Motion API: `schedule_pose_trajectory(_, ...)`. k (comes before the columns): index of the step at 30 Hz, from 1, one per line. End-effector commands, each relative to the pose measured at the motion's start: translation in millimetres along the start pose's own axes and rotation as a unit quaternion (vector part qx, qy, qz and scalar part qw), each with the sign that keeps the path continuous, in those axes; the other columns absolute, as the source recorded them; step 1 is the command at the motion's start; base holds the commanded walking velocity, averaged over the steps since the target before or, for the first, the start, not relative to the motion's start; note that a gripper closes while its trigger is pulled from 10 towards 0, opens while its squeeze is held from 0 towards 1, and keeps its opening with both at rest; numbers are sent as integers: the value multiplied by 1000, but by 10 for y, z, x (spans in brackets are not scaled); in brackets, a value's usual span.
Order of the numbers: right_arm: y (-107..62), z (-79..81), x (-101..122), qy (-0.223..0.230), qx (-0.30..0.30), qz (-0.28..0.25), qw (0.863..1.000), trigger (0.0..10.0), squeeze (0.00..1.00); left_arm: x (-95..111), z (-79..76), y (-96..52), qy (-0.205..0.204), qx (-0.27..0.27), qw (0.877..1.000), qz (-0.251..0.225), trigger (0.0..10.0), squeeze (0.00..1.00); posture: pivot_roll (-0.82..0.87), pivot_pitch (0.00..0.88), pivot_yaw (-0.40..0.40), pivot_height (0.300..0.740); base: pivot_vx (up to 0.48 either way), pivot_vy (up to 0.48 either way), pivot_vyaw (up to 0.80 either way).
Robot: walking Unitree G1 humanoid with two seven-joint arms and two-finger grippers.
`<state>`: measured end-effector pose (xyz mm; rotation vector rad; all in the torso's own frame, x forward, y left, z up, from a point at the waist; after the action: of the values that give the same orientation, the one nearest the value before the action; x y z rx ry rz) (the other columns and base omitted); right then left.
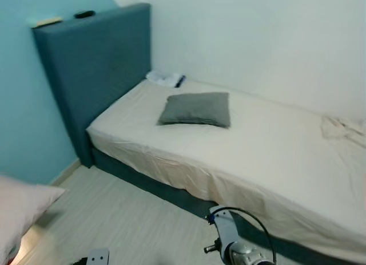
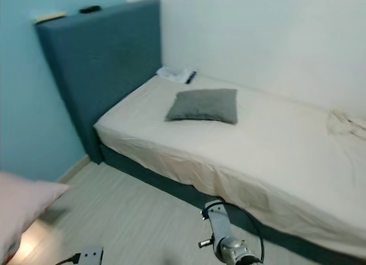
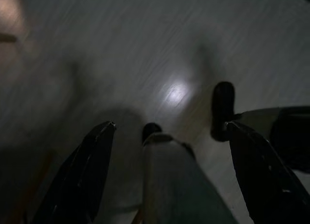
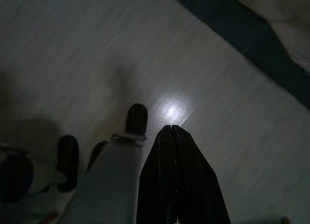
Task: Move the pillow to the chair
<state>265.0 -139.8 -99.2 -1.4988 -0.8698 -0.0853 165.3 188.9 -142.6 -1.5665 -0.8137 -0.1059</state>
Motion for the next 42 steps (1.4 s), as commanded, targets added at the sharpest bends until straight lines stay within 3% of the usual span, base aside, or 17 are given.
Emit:
schedule_pose_trajectory(1,-1,-25,67,1,-1,-12,1000,10000,0,-51,-10,-6,-13,1,1000,7,10000,0,1,43,-64,740,0,0,-606)
schedule_pose_trajectory(8,8,87,29,-44,17,-6,999,10000,0,-72,-7,-7,-20,1,1000,12,10000,0,-19,33,-53,740,0,0,-606)
schedule_pose_trajectory(12,8,187,-52,-83,33,1,996,10000,0,-64,-34,-1,3,-10,1000,18,10000,0,-43,40,-34,740,0,0,-606)
schedule_pose_trajectory(16,-2,164,-152,-53,33,15,998,10000,0,72,-118,37,1,-14,1000,5,10000,0,-9,34,-49,740,0,0,-606)
schedule_pose_trajectory(20,1,145,-97,-87,34,10,996,10000,0,169,-168,56,6,-20,1000,-7,10000,0,-5,29,-53,740,0,0,-616)
schedule_pose_trajectory(24,7,183,-54,-83,36,5,996,10000,0,128,-121,42,-10,-14,1000,-7,10000,0,14,39,-66,740,0,0,-616)
schedule_pose_trajectory(29,15,290,-3,-112,51,-5,992,10000,0,-6,13,4,-16,6,1000,6,10000,0,26,42,-67,740,0,0,-656)
schedule_pose_trajectory(33,14,261,2,-107,47,-5,993,10000,0,-130,95,-32,-7,16,1000,20,10000,0,31,29,-67,740,0,0,-164)
schedule_pose_trajectory(42,13,231,15,-124,46,-4,991,10000,0,-143,90,-33,-1,14,1000,24,10000,0,28,9,-75,740,0,0,0)
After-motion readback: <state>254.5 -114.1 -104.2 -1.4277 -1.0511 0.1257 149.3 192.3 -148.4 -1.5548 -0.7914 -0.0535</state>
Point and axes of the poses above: a point about 5 cm out from each wrist's last joint towards the gripper, its own y axis pointing out of the wrist towards the gripper, its own x axis along the axis of the wrist's last joint, z = x × y, the point moved 5 cm from there along y, pointing out of the wrist towards the gripper, and after that the axes turned 15 degrees about -y, right-handed, at the moved point
